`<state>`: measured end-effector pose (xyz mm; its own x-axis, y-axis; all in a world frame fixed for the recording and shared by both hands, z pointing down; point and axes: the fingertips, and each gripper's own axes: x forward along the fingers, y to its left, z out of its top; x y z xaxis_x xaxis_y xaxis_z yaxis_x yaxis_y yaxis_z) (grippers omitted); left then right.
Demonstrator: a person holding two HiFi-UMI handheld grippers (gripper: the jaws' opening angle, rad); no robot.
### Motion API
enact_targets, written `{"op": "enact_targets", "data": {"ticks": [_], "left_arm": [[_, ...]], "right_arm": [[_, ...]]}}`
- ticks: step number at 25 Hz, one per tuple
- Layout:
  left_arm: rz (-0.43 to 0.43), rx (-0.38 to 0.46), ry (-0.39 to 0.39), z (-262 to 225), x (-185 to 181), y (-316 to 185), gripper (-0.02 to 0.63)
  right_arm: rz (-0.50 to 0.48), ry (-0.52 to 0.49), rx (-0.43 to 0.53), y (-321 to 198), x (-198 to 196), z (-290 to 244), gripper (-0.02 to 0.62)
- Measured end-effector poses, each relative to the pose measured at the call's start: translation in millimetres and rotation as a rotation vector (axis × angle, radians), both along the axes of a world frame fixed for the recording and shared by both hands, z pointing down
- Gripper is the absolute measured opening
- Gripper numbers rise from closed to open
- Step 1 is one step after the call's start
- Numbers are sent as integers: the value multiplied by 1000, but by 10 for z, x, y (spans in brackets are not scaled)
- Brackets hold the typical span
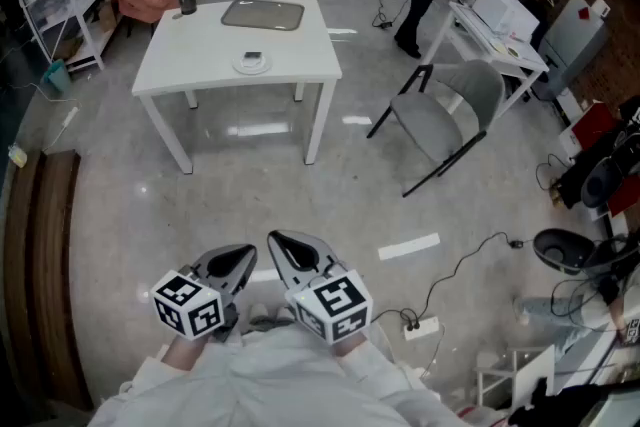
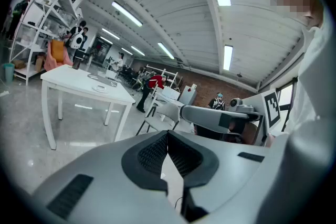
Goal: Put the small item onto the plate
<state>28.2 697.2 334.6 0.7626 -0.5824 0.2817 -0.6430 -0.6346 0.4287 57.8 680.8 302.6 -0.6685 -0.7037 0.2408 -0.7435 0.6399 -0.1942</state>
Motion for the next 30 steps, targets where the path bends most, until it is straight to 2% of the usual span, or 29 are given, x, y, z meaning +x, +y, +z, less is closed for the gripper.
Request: {"op": "enact_targets", "data": {"ticks": [15,20,26,30], "left_arm": [[17,-37,-18,89,46,65,9],[28,-53,-11,125,160,76,9],[22,-73,-9,238,376,142,9],[25,-101,-6,371,498,264,9]], "right_arm": [[9,-12,-22,50,40,85,14],[6,-88,-54,90,141,109,15],[-19,-59,-73,142,317,249,15],[-49,-74,-119,237,350,401,15]]}}
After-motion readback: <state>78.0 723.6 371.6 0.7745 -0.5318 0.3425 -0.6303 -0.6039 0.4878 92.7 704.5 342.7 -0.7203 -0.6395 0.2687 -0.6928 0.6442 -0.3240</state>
